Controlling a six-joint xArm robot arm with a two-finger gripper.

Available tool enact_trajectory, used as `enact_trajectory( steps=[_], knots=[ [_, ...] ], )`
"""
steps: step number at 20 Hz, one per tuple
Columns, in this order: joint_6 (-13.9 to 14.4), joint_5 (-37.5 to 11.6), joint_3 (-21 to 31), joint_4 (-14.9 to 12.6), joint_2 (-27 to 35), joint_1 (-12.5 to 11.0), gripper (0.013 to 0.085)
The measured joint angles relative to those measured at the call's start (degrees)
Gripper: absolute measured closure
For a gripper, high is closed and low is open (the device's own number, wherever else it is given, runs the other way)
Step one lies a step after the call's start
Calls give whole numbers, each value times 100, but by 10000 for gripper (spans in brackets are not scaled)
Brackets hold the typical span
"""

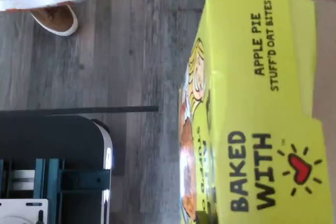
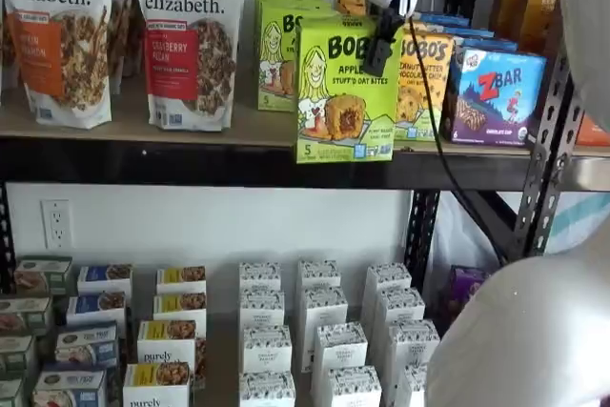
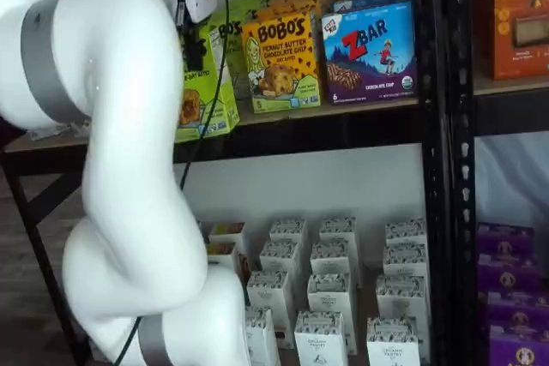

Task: Pick the green box on the top shelf, the fourth from the left

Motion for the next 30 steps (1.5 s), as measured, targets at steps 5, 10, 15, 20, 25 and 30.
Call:
enact_trajectory(
  steps=[5,10,15,20,25,30],
  knots=[
    [-100,49,236,64,-228,-116,730],
    [-205,-56,568,38,-503,-205,730],
    [-302,-156,885,24,-743,-285,730],
    [-380,-199,1117,18,-912,-350,730],
    [-440,-211,1294,5,-1033,-397,730],
    [-505,-214,1442,40,-1131,-461,730]
  ],
)
